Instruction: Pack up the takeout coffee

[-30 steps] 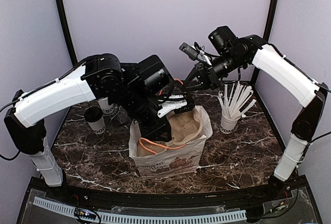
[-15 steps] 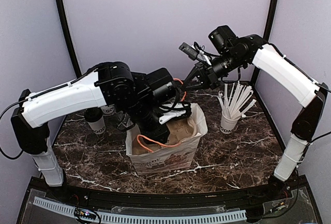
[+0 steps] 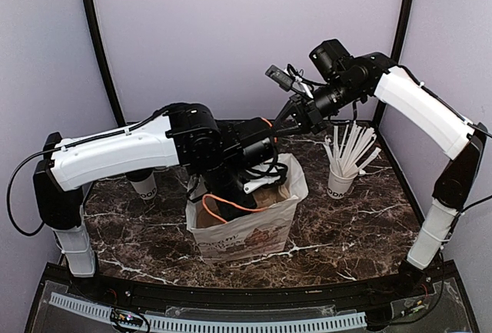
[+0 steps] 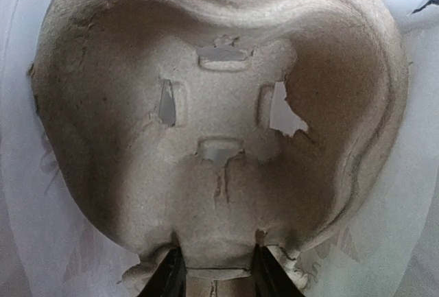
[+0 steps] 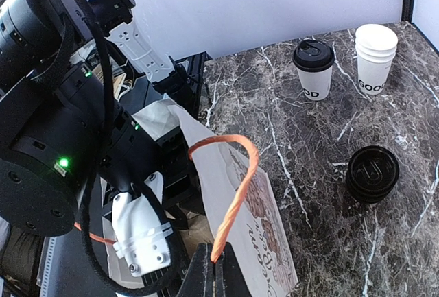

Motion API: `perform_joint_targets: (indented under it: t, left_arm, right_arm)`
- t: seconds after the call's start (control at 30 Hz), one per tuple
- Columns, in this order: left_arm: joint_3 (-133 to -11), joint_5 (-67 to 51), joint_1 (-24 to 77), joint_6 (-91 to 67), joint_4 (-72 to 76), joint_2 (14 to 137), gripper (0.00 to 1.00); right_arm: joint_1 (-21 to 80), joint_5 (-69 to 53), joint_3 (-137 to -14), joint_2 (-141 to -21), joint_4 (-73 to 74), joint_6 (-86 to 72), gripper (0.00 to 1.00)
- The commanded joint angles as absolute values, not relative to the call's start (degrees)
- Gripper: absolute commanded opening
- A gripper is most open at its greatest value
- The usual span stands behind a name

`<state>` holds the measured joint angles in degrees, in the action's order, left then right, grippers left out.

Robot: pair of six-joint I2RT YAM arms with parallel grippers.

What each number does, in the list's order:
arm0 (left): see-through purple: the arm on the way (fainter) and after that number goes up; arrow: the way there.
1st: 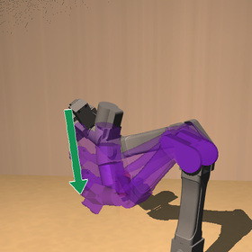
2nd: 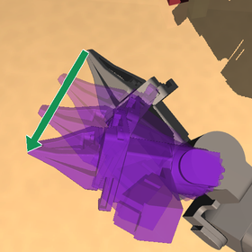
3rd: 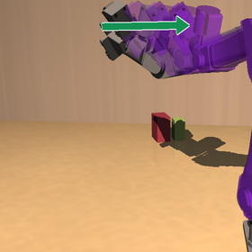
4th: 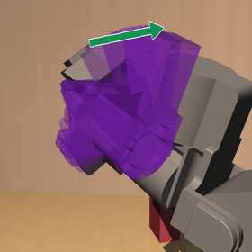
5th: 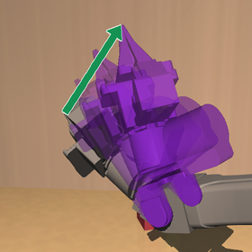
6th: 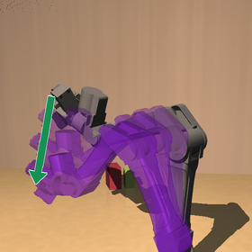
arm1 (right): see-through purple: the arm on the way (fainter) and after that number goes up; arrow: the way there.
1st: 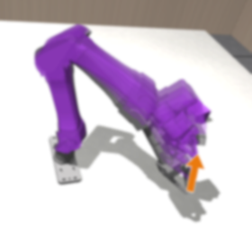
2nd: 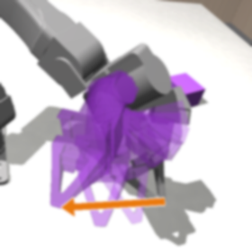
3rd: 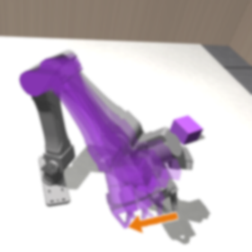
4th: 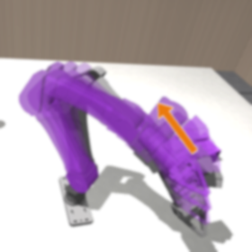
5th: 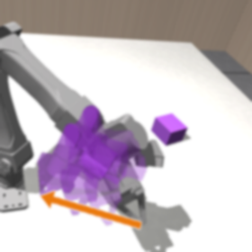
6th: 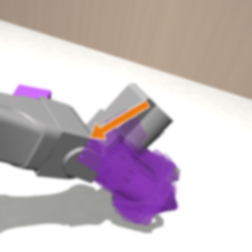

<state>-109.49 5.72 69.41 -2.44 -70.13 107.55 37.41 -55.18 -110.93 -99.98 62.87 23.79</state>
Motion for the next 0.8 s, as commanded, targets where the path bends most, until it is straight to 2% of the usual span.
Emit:
perform_joint_targets:
  t: [0.0, 0.77]
  left_arm:
    - [-107.2, 2.0, 69.8, -2.9, -71.4, 108.0, 0.33]
    - [-103.0, -3.3, 69.8, -5.0, -70.8, 114.5, 0.32]
  right_arm:
    - [37.4, -54.0, -110.4, -99.8, 60.9, 22.7, 0.00]
    - [37.5, -52.6, -112.5, -100.7, 61.6, 22.9, 0.00]
